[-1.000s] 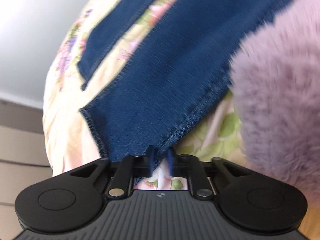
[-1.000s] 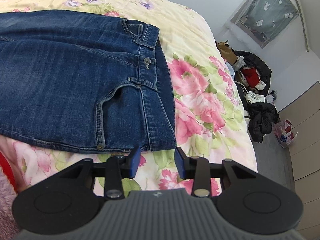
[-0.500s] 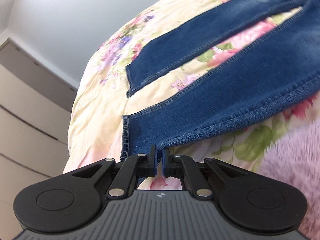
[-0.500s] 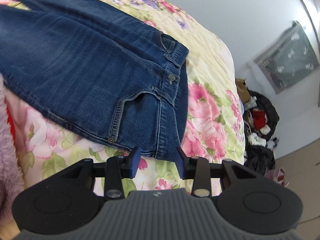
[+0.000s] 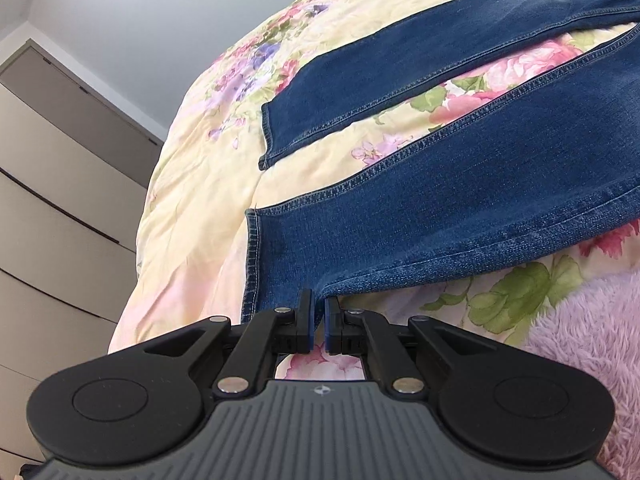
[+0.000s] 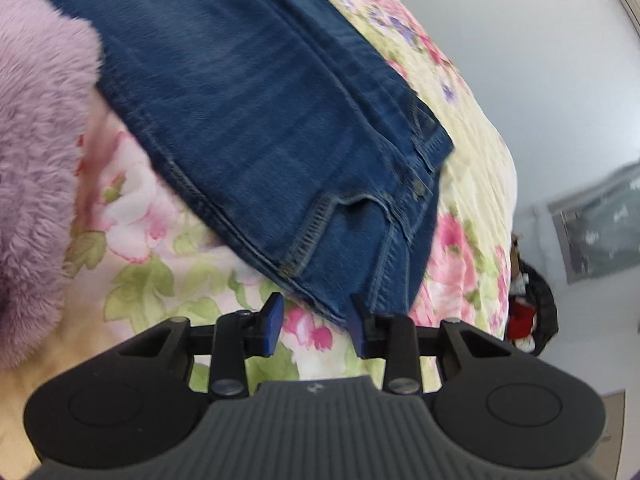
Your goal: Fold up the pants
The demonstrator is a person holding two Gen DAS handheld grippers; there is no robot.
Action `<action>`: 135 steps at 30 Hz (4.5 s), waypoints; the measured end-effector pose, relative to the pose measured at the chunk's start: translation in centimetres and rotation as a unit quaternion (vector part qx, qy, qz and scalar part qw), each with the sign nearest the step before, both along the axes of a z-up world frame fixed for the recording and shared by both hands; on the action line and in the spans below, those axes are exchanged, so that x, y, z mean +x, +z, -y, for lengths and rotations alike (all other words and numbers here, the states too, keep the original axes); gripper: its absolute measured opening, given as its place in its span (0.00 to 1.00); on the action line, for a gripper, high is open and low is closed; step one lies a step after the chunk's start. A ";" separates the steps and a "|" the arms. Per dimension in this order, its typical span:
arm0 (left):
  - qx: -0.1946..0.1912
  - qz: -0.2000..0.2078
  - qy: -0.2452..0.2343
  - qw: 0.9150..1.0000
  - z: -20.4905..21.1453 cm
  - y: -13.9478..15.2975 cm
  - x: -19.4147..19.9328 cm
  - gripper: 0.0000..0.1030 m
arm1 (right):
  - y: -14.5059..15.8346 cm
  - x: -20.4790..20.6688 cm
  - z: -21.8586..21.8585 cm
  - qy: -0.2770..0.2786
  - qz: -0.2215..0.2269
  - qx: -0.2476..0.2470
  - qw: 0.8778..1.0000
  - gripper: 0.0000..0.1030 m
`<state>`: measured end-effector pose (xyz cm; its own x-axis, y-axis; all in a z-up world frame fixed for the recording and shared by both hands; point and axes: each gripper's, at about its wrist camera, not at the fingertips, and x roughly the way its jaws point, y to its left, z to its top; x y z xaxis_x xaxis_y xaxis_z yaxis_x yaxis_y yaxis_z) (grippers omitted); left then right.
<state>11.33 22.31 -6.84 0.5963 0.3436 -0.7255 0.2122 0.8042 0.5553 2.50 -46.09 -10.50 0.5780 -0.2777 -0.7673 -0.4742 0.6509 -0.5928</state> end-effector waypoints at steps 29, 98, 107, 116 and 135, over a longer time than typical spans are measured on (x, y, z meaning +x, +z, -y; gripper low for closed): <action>-0.054 0.098 0.076 0.991 -0.5 3.0 1.7 0.02 | 4.6 5.5 -0.5 -0.111 0.189 0.045 0.975 0.14; 0.057 -0.133 -0.142 0.979 0.0 -5.6 37.6 0.60 | -7.8 43.6 -0.9 -0.184 0.094 -0.079 0.975 0.13; 0.028 -0.123 -0.134 0.983 0.3 -5.6 36.3 0.02 | -8.1 43.6 -1.3 -0.186 0.094 -0.095 0.973 0.13; 0.057 -0.053 -0.144 0.987 0.9 -2.9 35.2 0.00 | -7.4 42.9 -1.5 -0.183 0.102 -0.107 0.972 0.10; 0.021 -0.021 -0.068 0.997 -0.8 -3.7 35.5 0.54 | -5.0 43.9 -0.3 -0.255 0.147 -0.041 0.955 0.22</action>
